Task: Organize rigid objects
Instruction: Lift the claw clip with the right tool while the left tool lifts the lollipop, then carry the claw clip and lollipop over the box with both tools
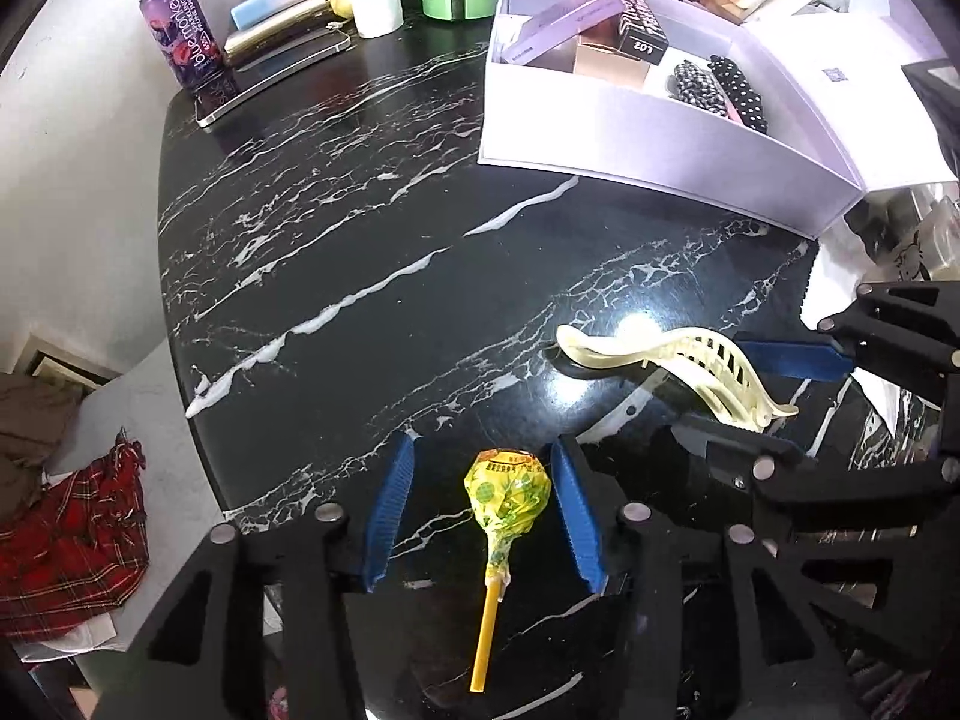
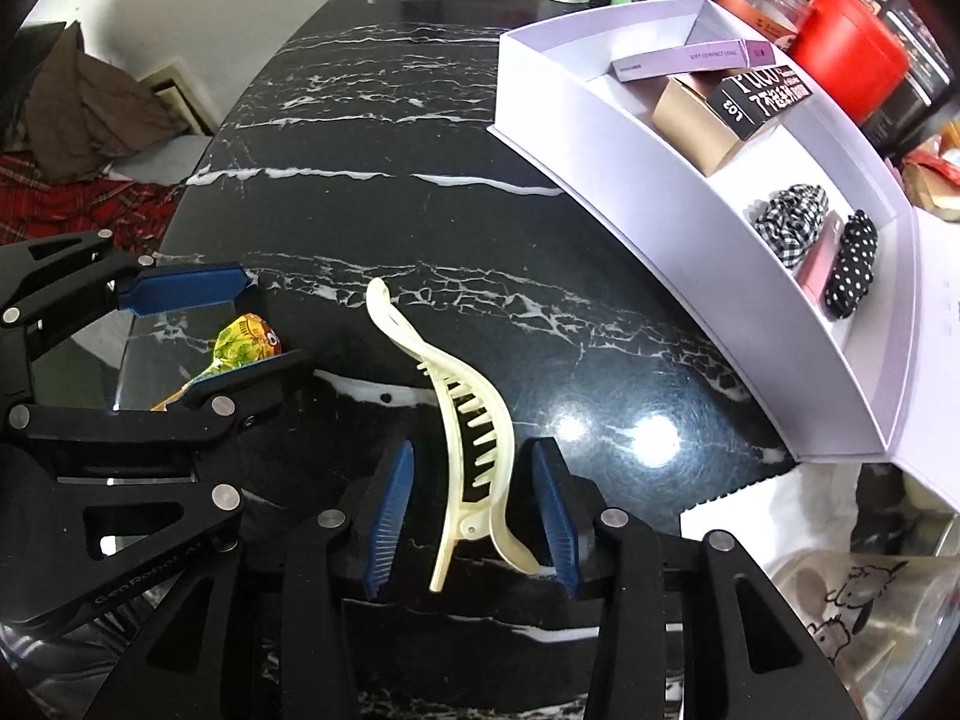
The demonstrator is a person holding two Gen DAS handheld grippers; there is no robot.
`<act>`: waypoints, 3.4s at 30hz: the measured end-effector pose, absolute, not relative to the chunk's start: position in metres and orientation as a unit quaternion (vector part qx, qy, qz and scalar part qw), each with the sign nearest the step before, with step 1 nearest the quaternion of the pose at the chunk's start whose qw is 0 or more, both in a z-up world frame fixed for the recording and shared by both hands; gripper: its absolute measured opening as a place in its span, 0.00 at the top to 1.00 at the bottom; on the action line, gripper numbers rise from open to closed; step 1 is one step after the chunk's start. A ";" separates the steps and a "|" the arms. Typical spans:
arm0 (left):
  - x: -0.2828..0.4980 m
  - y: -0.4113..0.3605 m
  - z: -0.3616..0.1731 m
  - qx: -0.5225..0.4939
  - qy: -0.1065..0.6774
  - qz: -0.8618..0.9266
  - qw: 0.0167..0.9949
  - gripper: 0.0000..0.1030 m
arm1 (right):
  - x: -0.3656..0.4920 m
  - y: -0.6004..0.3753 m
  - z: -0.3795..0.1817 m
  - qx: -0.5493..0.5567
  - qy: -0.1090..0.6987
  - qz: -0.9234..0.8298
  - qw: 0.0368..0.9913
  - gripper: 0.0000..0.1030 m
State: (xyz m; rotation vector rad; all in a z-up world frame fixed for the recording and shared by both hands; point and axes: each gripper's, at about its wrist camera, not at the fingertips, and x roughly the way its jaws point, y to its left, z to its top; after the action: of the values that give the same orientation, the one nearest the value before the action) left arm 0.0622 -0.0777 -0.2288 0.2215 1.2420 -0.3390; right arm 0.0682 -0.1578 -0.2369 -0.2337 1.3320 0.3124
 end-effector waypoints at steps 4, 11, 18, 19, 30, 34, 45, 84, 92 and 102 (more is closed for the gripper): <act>0.058 -0.080 -0.227 0.106 0.579 -0.162 0.792 0.76 | 0.064 -0.158 -0.235 -0.113 0.604 0.149 0.775 0.81; 0.053 -0.070 -0.223 0.093 0.585 -0.155 0.790 0.76 | 0.065 -0.161 -0.235 -0.097 0.616 0.146 0.768 0.81; 0.044 -0.063 -0.207 0.087 0.581 -0.147 0.795 0.76 | 0.058 -0.163 -0.223 -0.100 0.608 0.154 0.773 0.81; 0.042 -0.061 -0.203 0.084 0.582 -0.140 0.797 0.76 | 0.056 -0.162 -0.219 -0.100 0.606 0.156 0.774 0.81; 0.031 -0.044 -0.158 0.071 0.550 -0.128 0.822 0.76 | 0.034 -0.160 -0.184 -0.083 0.586 0.176 0.787 0.81; 0.026 -0.040 -0.138 0.069 0.538 -0.135 0.829 0.76 | 0.026 -0.157 -0.166 -0.074 0.575 0.182 0.794 0.81; 0.015 -0.044 -0.108 0.082 0.518 -0.153 0.838 0.76 | 0.008 -0.153 -0.131 -0.058 0.561 0.167 0.809 0.81; 0.078 -0.118 -0.019 0.108 0.430 -0.202 0.873 0.76 | 0.061 -0.231 -0.038 -0.037 0.508 0.114 0.853 0.81; 0.101 -0.136 -0.011 0.109 0.420 -0.207 0.877 0.76 | 0.084 -0.250 -0.030 -0.035 0.504 0.107 0.857 0.81; 0.134 -0.161 -0.012 0.115 0.421 -0.221 0.872 0.76 | 0.113 -0.275 -0.031 -0.028 0.502 0.090 0.860 0.81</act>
State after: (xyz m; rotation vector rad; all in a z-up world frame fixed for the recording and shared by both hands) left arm 0.1344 -0.1609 -0.0116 0.2411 0.8799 -0.4609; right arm 0.1125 -0.2746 -0.0309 -0.0583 1.0535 0.1882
